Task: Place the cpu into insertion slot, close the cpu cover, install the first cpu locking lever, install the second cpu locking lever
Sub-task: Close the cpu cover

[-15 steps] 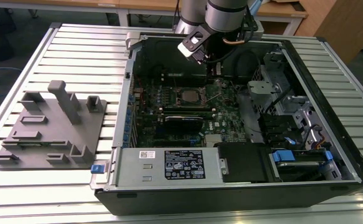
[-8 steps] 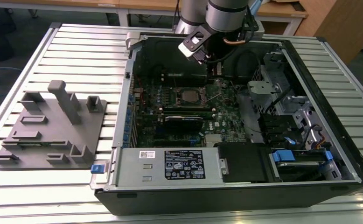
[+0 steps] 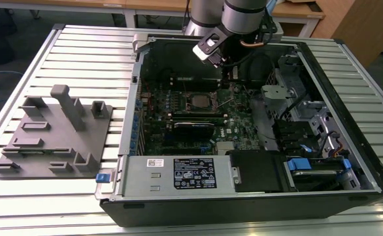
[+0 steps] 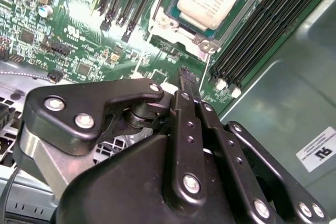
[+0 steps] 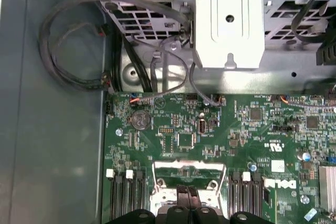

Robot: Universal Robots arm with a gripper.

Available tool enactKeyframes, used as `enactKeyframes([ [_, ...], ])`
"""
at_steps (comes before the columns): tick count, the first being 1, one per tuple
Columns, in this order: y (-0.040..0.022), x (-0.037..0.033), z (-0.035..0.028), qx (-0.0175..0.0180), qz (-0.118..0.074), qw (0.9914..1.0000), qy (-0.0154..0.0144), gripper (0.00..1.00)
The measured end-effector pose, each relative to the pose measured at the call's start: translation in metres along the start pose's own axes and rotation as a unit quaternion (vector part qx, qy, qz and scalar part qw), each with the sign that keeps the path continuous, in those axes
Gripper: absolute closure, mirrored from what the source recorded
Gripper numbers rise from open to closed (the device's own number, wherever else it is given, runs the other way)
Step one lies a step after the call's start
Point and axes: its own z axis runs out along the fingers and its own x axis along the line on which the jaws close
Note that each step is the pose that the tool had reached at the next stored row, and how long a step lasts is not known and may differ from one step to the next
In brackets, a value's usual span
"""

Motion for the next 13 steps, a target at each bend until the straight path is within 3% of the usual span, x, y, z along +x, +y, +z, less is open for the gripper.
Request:
enactKeyframes([
  [13,0.0197,0.0003,0.0008,0.0000,0.000,1.00000,0.0001,0.89],
])
